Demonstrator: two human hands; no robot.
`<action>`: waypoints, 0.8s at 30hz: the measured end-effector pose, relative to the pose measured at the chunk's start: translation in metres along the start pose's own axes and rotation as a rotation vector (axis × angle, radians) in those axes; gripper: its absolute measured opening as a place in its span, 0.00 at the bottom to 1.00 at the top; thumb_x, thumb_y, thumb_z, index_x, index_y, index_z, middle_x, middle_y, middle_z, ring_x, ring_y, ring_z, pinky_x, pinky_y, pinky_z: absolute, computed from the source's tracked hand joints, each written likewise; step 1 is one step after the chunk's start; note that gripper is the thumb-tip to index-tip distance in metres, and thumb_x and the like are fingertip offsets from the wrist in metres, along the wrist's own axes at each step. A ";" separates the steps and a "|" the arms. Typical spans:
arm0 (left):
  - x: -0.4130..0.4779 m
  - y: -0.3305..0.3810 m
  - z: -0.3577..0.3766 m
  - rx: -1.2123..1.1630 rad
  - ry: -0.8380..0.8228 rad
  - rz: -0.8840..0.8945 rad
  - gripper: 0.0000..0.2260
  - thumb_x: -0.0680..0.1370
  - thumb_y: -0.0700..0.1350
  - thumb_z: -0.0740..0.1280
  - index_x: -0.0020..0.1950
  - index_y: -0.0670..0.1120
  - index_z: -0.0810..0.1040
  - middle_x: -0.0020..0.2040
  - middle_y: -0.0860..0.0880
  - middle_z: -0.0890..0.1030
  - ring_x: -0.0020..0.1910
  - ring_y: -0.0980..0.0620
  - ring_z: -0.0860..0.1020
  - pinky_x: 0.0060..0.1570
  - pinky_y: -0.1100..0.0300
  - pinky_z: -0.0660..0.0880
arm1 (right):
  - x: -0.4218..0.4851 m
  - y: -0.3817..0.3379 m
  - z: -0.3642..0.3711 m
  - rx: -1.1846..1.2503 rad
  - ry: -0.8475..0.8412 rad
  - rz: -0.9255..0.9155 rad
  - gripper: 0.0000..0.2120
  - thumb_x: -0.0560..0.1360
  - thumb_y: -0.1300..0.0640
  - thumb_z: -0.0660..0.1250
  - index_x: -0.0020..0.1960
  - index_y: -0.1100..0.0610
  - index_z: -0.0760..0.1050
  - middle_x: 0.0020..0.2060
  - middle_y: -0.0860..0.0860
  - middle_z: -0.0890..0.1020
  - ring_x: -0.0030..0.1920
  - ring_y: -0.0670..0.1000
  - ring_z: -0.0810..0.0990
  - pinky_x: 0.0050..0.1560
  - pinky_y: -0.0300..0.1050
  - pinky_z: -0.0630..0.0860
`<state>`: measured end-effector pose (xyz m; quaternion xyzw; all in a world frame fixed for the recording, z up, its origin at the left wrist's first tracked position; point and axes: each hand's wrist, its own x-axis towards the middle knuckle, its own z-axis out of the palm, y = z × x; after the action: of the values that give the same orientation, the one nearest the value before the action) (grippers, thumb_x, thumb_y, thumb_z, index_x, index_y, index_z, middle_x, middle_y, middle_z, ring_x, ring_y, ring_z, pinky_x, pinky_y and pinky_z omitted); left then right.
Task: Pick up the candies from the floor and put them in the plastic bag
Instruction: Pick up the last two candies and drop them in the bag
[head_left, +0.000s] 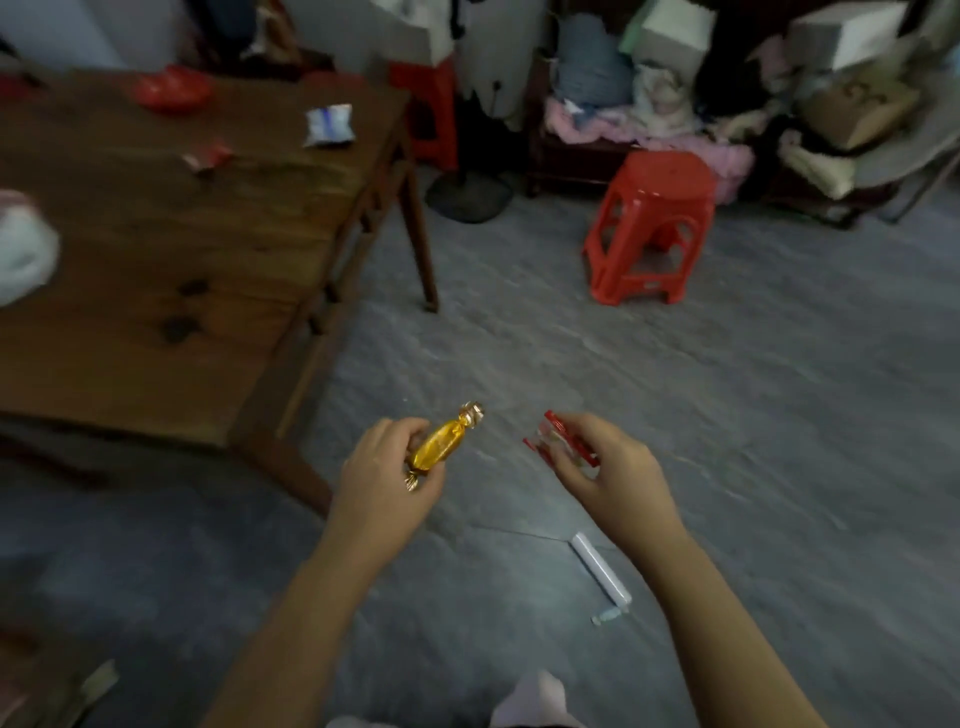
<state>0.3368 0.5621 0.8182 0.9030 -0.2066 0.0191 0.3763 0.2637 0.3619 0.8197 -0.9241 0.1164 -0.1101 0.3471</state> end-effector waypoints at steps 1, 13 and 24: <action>-0.007 -0.014 -0.018 -0.007 0.047 -0.031 0.15 0.66 0.35 0.72 0.51 0.41 0.76 0.43 0.47 0.76 0.42 0.47 0.75 0.44 0.51 0.73 | 0.004 -0.018 0.015 0.001 -0.039 -0.022 0.10 0.72 0.52 0.67 0.53 0.51 0.76 0.38 0.45 0.79 0.37 0.44 0.75 0.35 0.31 0.67; -0.103 -0.210 -0.245 0.036 0.304 -0.260 0.11 0.67 0.35 0.72 0.47 0.44 0.76 0.43 0.50 0.76 0.41 0.53 0.75 0.39 0.62 0.73 | 0.018 -0.267 0.213 0.031 -0.290 -0.304 0.12 0.72 0.55 0.68 0.54 0.51 0.75 0.42 0.44 0.79 0.41 0.46 0.78 0.40 0.39 0.74; -0.084 -0.349 -0.353 0.015 0.528 -0.439 0.10 0.69 0.36 0.71 0.47 0.46 0.76 0.44 0.51 0.75 0.42 0.54 0.74 0.42 0.67 0.69 | 0.091 -0.410 0.352 -0.012 -0.456 -0.548 0.16 0.71 0.54 0.67 0.59 0.50 0.72 0.46 0.40 0.74 0.42 0.38 0.74 0.38 0.26 0.69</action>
<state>0.4379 1.0554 0.8202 0.8925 0.0975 0.1720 0.4054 0.5066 0.8525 0.8460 -0.9237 -0.2158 0.0106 0.3164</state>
